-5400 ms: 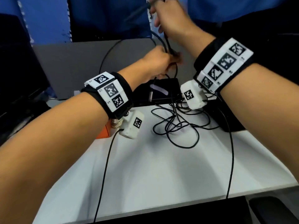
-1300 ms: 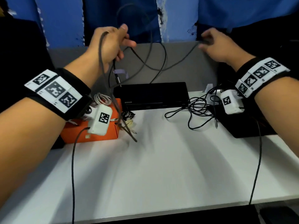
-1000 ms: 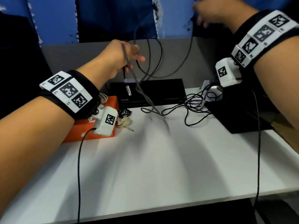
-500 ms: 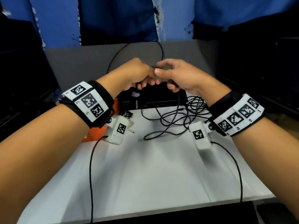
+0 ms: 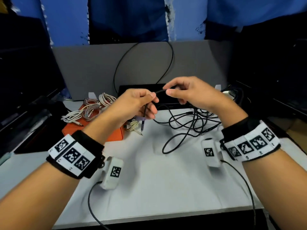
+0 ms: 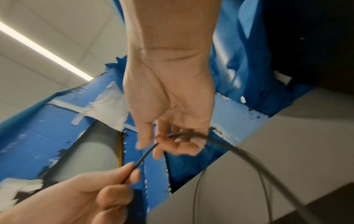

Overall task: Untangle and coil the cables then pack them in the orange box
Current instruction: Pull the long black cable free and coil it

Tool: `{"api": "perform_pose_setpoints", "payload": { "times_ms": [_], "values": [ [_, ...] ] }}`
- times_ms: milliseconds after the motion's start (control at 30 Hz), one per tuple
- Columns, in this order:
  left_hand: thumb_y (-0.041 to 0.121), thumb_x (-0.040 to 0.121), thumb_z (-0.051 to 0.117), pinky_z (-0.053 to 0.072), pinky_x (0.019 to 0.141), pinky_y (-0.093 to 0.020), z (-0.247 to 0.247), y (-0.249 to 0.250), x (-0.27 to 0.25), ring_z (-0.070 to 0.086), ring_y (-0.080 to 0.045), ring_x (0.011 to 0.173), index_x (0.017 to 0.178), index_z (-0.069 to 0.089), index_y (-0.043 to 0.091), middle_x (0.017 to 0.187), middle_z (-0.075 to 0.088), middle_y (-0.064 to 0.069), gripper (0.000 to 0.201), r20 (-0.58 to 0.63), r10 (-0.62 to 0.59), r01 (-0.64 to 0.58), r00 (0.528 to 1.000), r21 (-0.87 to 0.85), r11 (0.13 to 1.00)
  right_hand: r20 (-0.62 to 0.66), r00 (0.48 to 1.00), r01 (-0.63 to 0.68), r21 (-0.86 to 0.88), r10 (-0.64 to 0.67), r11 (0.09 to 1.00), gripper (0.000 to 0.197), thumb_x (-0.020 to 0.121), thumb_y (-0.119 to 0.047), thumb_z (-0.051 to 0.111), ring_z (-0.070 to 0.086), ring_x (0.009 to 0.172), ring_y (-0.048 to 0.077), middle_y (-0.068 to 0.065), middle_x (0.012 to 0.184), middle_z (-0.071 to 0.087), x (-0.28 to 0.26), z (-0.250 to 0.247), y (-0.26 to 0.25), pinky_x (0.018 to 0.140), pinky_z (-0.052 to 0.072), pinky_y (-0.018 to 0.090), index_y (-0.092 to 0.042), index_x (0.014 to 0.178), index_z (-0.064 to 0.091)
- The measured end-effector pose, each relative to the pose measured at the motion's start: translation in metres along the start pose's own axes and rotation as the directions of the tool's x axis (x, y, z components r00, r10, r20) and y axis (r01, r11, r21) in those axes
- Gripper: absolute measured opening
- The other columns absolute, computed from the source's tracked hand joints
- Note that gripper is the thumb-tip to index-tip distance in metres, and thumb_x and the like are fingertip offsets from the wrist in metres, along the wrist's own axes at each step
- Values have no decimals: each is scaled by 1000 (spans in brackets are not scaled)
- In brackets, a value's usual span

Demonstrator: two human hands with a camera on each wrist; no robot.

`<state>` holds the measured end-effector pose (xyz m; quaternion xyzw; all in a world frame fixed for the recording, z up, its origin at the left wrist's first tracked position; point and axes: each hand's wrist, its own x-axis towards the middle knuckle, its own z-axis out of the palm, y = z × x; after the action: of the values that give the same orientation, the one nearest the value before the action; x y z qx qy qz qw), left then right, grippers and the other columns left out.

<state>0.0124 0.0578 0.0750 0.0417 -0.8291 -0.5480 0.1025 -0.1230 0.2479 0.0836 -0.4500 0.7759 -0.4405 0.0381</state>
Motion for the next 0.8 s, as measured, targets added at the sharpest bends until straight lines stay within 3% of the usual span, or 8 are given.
{"api": "perform_pose_setpoints", "payload": {
  "times_ms": [67, 233, 300, 400, 467, 533, 633, 800],
  "values": [
    [28, 107, 51, 49, 52, -18, 8, -3, -8, 69, -10, 66, 108, 66, -1, 82, 72, -9, 33, -55, 27, -26, 998, 3, 1000, -93, 994, 51, -38, -55, 998, 13, 101, -32, 66, 42, 57, 7, -11, 61, 49, -5, 16, -9, 58, 38, 24, -23, 99, 75],
    [44, 93, 69, 48, 87, -33, 11, -35, -19, 62, -15, 100, 80, 71, 34, 98, 62, 9, 17, -236, 258, -139, 937, 426, 894, -326, 945, 33, 63, -10, 997, 18, 102, -30, 62, 39, 58, 5, -11, 60, 44, -16, 34, -11, 59, 36, 22, -21, 92, 74],
    [40, 94, 70, 46, 82, -33, 10, -37, -25, 59, -14, 95, 80, 74, 33, 96, 61, 5, 16, -268, 257, -112, 928, 457, 882, -351, 936, 43, 87, -10, 995, 18, 102, -28, 62, 38, 57, 5, -13, 58, 41, -19, 38, -15, 58, 36, 21, -20, 92, 74],
    [35, 99, 65, 43, 62, -36, 2, -37, -32, 64, -23, 69, 82, 76, 19, 81, 70, -9, 25, -184, 189, -131, 965, 288, 949, -313, 949, 58, 44, -42, 997, 17, 103, -27, 60, 38, 54, 4, -11, 59, 45, -21, 41, -19, 55, 35, 22, -21, 92, 71],
    [26, 101, 64, 52, 68, -46, -1, -37, -37, 71, -34, 80, 92, 77, 15, 84, 75, -12, 20, -139, 128, -108, 982, 142, 984, -233, 971, 41, -56, -53, 998, 17, 103, -23, 57, 46, 55, 6, -9, 64, 54, -24, 39, -15, 57, 40, 27, -27, 93, 70],
    [15, 103, 59, 57, 77, -42, 0, -38, -42, 74, -28, 85, 105, 74, 12, 93, 78, -11, 16, -92, 78, -80, 993, -15, 997, -135, 990, 31, -103, -45, 994, 21, 103, -19, 55, 50, 58, 5, -8, 71, 62, -31, 36, -11, 58, 41, 28, -32, 96, 70],
    [12, 107, 49, 57, 70, -30, 4, -35, -48, 71, -26, 79, 117, 66, 5, 102, 77, -15, 21, 16, 48, -45, 999, -122, 991, -61, 994, 80, -128, -88, 989, 17, 104, -24, 59, 55, 66, 18, 3, 78, 68, -41, 35, -12, 63, 44, 35, -31, 103, 74],
    [23, 109, 38, 39, 55, -29, 13, -24, -54, 49, -20, 54, 104, 63, 3, 83, 70, -17, 33, 86, 11, 21, 996, -367, 930, -118, 978, 159, -122, -173, 980, 15, 104, -29, 60, 66, 76, 23, -1, 86, 73, -42, 42, -16, 72, 55, 44, -33, 105, 74]
  ]
}}
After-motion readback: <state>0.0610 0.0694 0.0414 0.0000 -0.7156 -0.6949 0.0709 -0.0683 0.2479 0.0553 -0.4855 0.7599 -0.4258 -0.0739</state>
